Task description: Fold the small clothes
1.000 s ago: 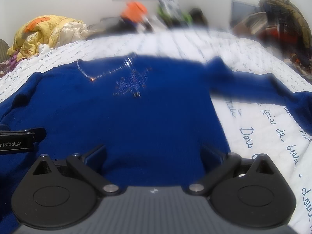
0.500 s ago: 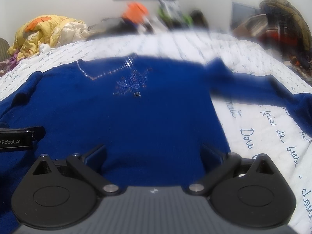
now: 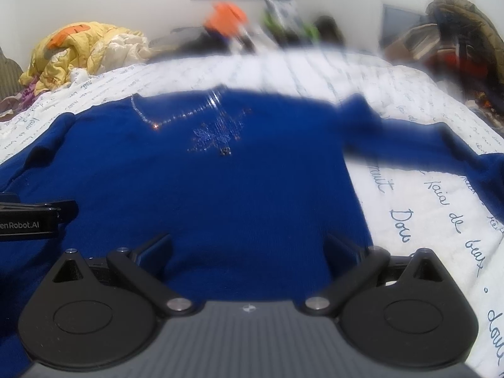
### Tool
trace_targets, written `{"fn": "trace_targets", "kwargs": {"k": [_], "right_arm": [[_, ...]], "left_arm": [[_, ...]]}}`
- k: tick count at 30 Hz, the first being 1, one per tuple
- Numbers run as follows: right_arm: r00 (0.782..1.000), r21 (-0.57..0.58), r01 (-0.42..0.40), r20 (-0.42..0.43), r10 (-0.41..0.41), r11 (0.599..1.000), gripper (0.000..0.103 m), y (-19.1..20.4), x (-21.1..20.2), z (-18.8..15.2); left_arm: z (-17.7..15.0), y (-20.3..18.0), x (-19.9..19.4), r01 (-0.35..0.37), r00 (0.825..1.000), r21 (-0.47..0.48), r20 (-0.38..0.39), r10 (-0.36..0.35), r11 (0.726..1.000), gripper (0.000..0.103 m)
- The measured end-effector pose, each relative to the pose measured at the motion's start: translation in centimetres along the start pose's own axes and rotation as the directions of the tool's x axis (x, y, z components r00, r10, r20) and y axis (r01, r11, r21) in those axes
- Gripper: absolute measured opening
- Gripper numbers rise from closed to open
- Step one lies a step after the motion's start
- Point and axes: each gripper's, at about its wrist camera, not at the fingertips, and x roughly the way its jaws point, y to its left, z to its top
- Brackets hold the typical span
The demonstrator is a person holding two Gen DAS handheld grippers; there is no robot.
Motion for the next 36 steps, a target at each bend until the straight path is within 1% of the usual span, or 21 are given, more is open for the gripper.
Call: {"fn": "trace_targets", "kwargs": {"k": [4,7,10,12,14,16,20,22,23,24,26,27,28,29,30,32,33,35,36], "right_arm": [[1.000,0.031,-0.026,0.010,0.026,0.999,0.103,-0.6,-0.5,0.1],[0.999,0.044,-0.019,0.027,0.018,0.999,0.103,-1.2,-1.0,0.2],[0.997,0.023,0.020,0.071,-0.022,1.000,0.103,-1.9,-2.0,0.3],[0.990,0.004,0.080,0.114,-0.080,0.997,0.103,-2.9,-2.7,0.4],[0.978,-0.010,0.151,0.147,-0.148,0.989,0.103,-4.2,-3.2,0.5],[0.958,-0.007,0.243,0.161,-0.239,0.970,0.103,-6.4,-3.3,0.5],[0.909,0.028,0.388,0.150,-0.388,0.921,0.103,-11.9,-3.1,0.5],[0.892,0.049,0.434,0.115,-0.436,0.900,0.102,-14.6,-2.8,0.6],[0.888,0.060,0.445,0.099,-0.449,0.894,0.099,-16.0,-2.7,0.5],[0.889,0.069,0.449,0.073,-0.453,0.891,0.095,-17.4,-2.3,0.5],[0.893,0.082,0.445,0.027,-0.448,0.892,0.074,-19.5,-1.6,0.3],[0.901,0.096,0.433,-0.002,-0.435,0.896,0.069,-20.5,-1.2,0.2],[0.913,0.124,0.405,-0.001,-0.408,0.906,0.063,-21.4,-1.1,0.1],[0.926,0.152,0.374,-0.008,-0.378,0.915,0.060,-22.2,-1.1,0.2],[0.930,0.170,0.364,-0.010,-0.368,0.916,0.056,-22.6,-1.2,0.4],[0.919,0.176,0.388,-0.003,-0.394,0.905,0.014,-23.0,-1.7,0.7],[0.924,0.203,0.373,0.002,-0.381,0.905,0.011,-23.6,-2.0,0.8],[0.949,0.265,0.302,0.010,-0.316,0.916,0.009,-25.2,-2.7,1.2],[0.959,0.309,0.260,0.024,-0.281,0.915,0.009,-26.1,-3.3,1.5]], "left_arm": [[0.1,-0.4,-0.3,-0.012,1.000,0.025,-0.005,0.012,1.000,0.103],[0.4,-0.8,-0.6,0.000,1.000,0.041,-0.008,0.000,0.999,0.103],[0.8,-1.3,-1.0,0.044,0.999,0.053,-0.012,-0.043,0.998,0.103],[1.4,-1.9,-1.3,0.078,0.997,0.063,-0.017,-0.077,0.995,0.103],[2.0,-2.7,-1.6,0.102,0.995,0.079,-0.017,-0.101,0.992,0.103],[2.7,-3.7,-2.0,0.121,0.993,0.107,-0.012,-0.120,0.987,0.103],[3.5,-6.4,-2.5,0.139,0.990,0.175,0.013,-0.144,0.975,0.103],[3.8,-7.9,-2.4,0.145,0.988,0.204,0.018,-0.152,0.968,0.103],[3.9,-8.6,-2.4,0.152,0.987,0.214,0.018,-0.159,0.965,0.103],[4.0,-9.1,-2.3,0.160,0.986,0.221,0.016,-0.167,0.962,0.103],[4.1,-10.2,-2.3,0.183,0.981,0.237,0.015,-0.192,0.954,0.103],[4.0,-10.6,-2.3,0.191,0.980,0.245,0.014,-0.200,0.951,0.103],[4.0,-11.2,-2.3,0.195,0.978,0.257,0.014,-0.206,0.946,0.103],[4.0,-11.6,-2.2,0.197,0.978,0.269,0.015,-0.208,0.943,0.103],[4.0,-12.0,-2.1,0.197,0.978,0.277,0.016,-0.209,0.940,0.103],[4.2,-12.7,-1.9,0.195,0.978,0.293,0.015,-0.209,0.936,0.103],[4.3,-13.0,-1.8,0.195,0.978,0.298,0.015,-0.209,0.935,0.103],[4.4,-13.2,-1.6,0.197,0.978,0.302,0.012,-0.210,0.933,0.103],[4.5,-13.3,-1.6,0.197,0.977,0.304,0.011,-0.211,0.932,0.103]]}}
